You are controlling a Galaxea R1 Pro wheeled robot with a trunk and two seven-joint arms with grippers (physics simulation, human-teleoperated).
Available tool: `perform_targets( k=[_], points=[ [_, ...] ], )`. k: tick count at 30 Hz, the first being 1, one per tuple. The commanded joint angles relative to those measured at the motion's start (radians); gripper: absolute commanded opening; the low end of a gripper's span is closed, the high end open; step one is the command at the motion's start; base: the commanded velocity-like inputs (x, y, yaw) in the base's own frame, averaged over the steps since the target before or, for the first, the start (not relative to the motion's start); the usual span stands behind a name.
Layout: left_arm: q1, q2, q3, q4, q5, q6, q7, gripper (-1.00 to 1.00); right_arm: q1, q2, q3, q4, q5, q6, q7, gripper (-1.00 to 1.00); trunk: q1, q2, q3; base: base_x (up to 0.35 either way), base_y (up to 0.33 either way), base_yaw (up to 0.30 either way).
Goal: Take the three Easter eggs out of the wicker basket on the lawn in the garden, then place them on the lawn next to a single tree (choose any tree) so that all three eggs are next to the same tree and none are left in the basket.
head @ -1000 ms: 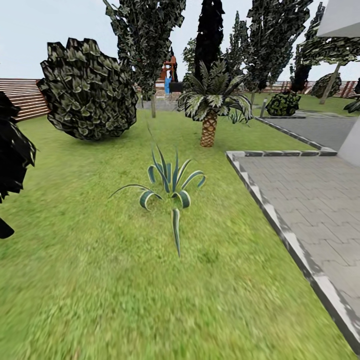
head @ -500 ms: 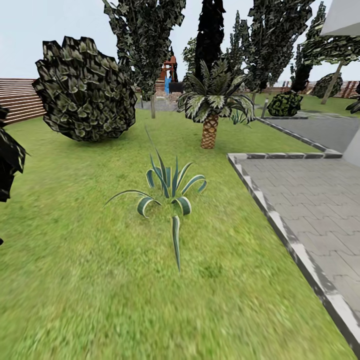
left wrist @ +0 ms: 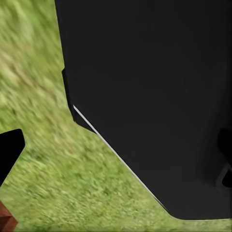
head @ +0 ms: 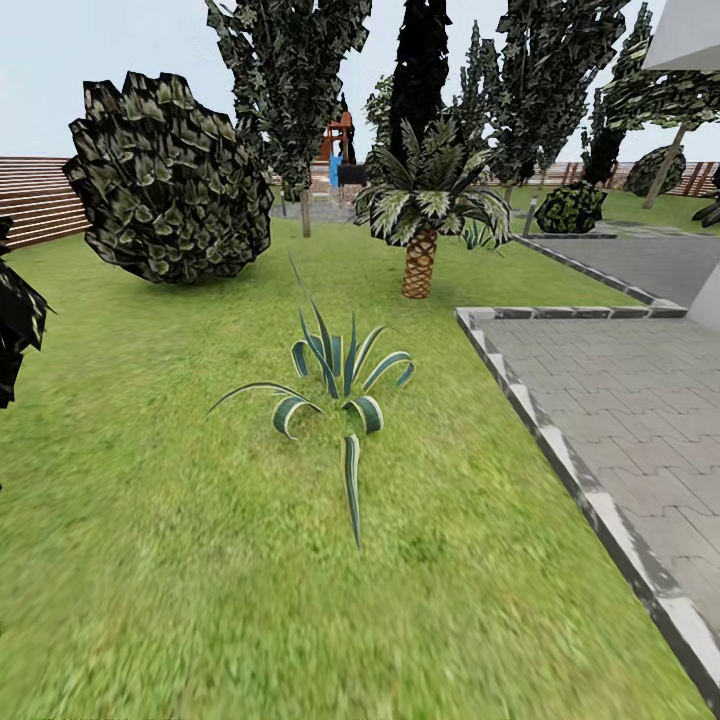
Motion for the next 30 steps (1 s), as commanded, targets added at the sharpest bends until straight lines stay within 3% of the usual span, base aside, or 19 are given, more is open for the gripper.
perform_targets(
  k=[1, 21, 30],
  points=[
    [0.001, 0.0, -0.001, -0.002, -0.001, 0.001, -0.003, 1.0, -0.001, -0.001, 0.002, 0.004, -0.008, -0.004, 0.005, 1.0, 0.0, 0.0, -0.001, 0.0, 0.0, 0.0],
    [0.001, -0.001, -0.001, -0.002, -0.002, 0.001, -0.003, 1.0, -0.001, 0.002, 0.004, 0.004, -0.008, -0.008, 0.005, 1.0, 0.0, 0.0, -0.001, 0.0, 0.011, 0.061],
    [0.001, -0.001, -0.002, -0.002, -0.002, 0.002, -0.003, 1.0, -0.001, 0.001, -0.007, 0.004, -0.02, -0.003, 0.011, 1.0, 0.0, 0.0, -0.001, 0.0, 0.0, 0.23]
  ],
)
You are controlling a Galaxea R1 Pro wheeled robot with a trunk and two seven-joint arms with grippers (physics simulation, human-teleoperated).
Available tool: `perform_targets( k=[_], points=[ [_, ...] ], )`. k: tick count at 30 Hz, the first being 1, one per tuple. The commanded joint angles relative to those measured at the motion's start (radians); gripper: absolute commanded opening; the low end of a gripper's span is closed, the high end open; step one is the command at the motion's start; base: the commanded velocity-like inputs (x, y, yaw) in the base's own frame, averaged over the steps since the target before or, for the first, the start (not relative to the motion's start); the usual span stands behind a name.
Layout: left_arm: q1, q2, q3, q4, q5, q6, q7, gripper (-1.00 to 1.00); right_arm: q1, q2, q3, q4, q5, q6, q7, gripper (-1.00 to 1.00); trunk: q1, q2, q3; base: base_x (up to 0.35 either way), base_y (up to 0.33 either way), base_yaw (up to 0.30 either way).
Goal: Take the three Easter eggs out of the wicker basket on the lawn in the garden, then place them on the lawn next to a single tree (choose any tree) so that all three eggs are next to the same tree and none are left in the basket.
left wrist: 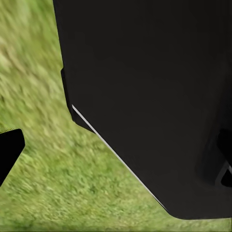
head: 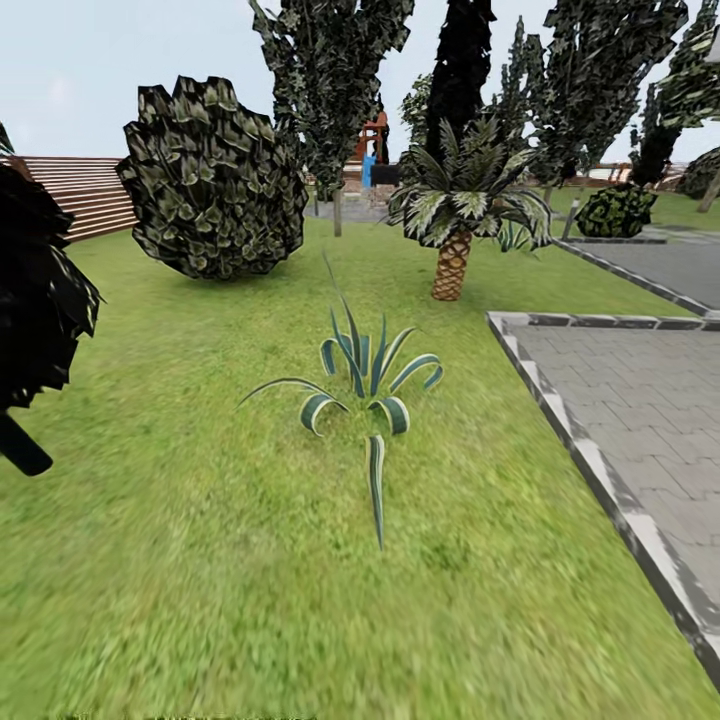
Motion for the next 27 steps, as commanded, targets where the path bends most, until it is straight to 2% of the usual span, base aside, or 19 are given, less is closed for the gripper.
perform_targets(
  k=[1, 8, 16, 20, 27],
  points=[
    [0.001, 0.0, -0.002, -0.002, -0.002, 0.001, -0.003, 1.0, -0.001, 0.0, 0.001, 0.004, -0.01, -0.004, 0.006, 1.0, 0.0, 0.0, -0.001, 0.005, 0.0, 0.258],
    [0.001, -0.003, -0.004, -0.002, -0.006, 0.008, -0.003, 1.0, -0.001, -0.001, 0.0, 0.004, -0.009, -0.005, 0.008, 1.0, 0.0, 0.0, -0.001, 0.19, 0.139, 0.241],
    [0.001, -0.006, -0.004, -0.002, -0.008, 0.009, -0.003, 1.0, -0.001, -0.002, 0.007, 0.004, -0.003, -0.006, 0.008, 1.0, 0.0, 0.0, -0.001, 0.28, 0.219, 0.036],
    [0.001, -0.006, -0.004, -0.002, -0.008, 0.009, -0.003, 1.0, -0.001, -0.002, 0.006, 0.004, -0.004, -0.007, 0.008, 1.0, 0.0, 0.0, -0.001, 0.283, 0.223, -0.119],
    [0.001, -0.006, -0.005, -0.002, -0.008, 0.008, -0.003, 1.0, -0.001, -0.002, 0.002, 0.004, -0.009, -0.007, 0.008, 1.0, 0.0, 0.0, -0.001, 0.283, 0.223, -0.276]
  ],
)
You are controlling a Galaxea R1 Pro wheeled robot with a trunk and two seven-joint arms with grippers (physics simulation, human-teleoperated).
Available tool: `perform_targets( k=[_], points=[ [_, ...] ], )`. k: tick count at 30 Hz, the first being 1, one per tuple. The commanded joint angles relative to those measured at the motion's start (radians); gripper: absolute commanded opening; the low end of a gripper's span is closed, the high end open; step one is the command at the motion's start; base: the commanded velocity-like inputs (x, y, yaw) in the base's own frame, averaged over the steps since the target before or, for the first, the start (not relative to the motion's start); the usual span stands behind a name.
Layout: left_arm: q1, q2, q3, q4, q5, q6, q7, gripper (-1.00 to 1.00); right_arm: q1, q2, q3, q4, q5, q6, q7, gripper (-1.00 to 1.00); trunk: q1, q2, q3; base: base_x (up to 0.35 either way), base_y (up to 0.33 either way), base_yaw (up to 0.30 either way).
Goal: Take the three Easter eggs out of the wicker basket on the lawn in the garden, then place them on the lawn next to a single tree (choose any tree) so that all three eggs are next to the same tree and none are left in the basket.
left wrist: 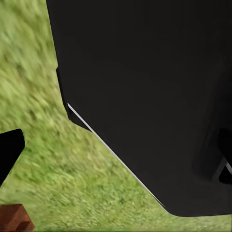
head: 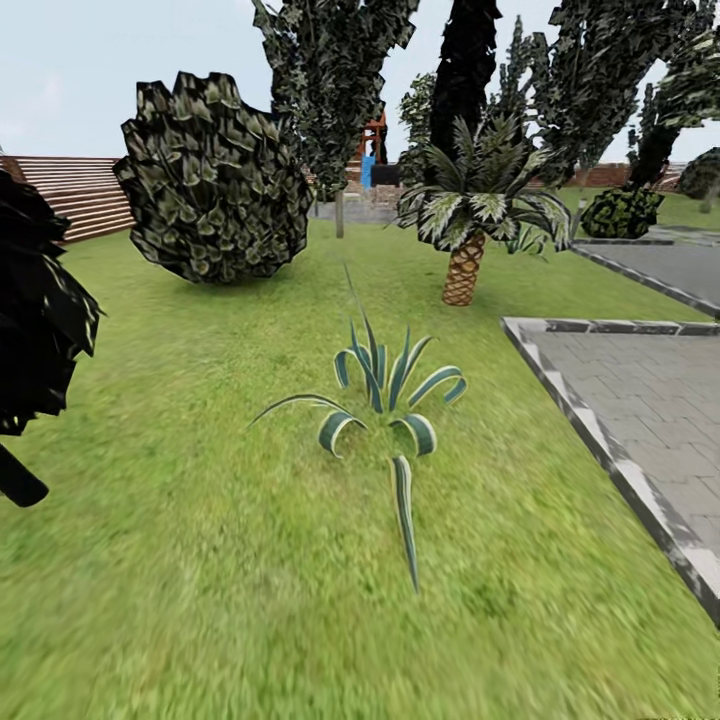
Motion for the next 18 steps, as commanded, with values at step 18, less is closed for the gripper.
perform_targets(
  k=[18],
  points=[
    [0.0, 0.0, -0.002, -0.002, -0.002, 0.001, -0.003, 1.0, -0.002, 0.001, 0.002, 0.004, -0.011, -0.006, 0.005, 1.0, 0.001, 0.0, 0.014, 0.283, 0.223, -0.034]
  ],
)
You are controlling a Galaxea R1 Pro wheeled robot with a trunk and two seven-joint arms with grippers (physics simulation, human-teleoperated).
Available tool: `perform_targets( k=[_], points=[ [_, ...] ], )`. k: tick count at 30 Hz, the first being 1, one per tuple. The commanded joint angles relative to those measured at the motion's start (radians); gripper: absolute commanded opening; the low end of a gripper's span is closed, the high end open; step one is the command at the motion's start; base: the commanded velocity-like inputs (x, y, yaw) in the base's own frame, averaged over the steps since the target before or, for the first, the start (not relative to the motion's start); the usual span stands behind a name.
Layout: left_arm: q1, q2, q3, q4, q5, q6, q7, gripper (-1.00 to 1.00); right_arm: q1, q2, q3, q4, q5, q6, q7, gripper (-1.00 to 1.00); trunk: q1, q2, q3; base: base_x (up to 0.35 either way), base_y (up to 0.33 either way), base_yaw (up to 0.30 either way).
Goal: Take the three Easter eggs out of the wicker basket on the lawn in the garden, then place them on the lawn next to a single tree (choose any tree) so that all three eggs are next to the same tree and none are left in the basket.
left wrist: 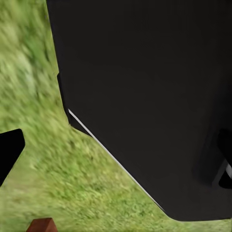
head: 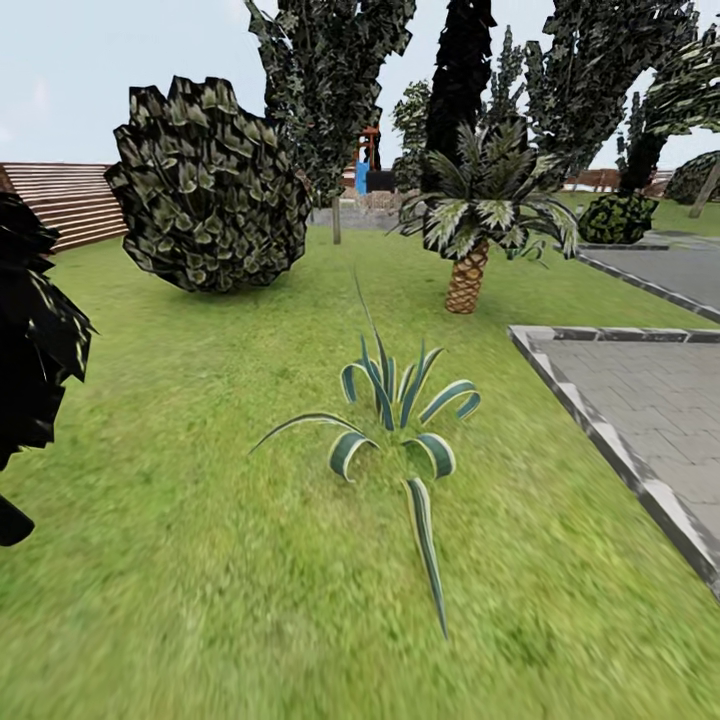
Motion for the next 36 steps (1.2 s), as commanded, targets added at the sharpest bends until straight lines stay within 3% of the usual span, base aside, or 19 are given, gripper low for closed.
perform_targets(
  k=[1, 11, 36],
  points=[
    [0.0, 0.0, -0.001, -0.002, -0.003, 0.001, -0.003, 1.0, -0.002, 0.0, 0.002, 0.004, -0.009, -0.005, 0.005, 1.0, 0.001, 0.0, 0.001, 0.283, 0.223, 0.0],
    [0.0, 0.001, -0.002, -0.001, -0.004, -0.002, -0.003, 1.0, -0.002, -0.001, 0.003, 0.004, -0.007, 0.001, 0.004, 1.0, 0.001, 0.0, 0.014, 0.252, 0.198, 0.003],
    [0.0, 0.001, -0.003, -0.002, -0.004, -0.002, -0.003, 1.0, -0.002, -0.002, 0.007, 0.004, -0.001, -0.004, 0.005, 1.0, 0.001, 0.0, 0.05, 0.016, 0.011, 0.002]
  ],
)
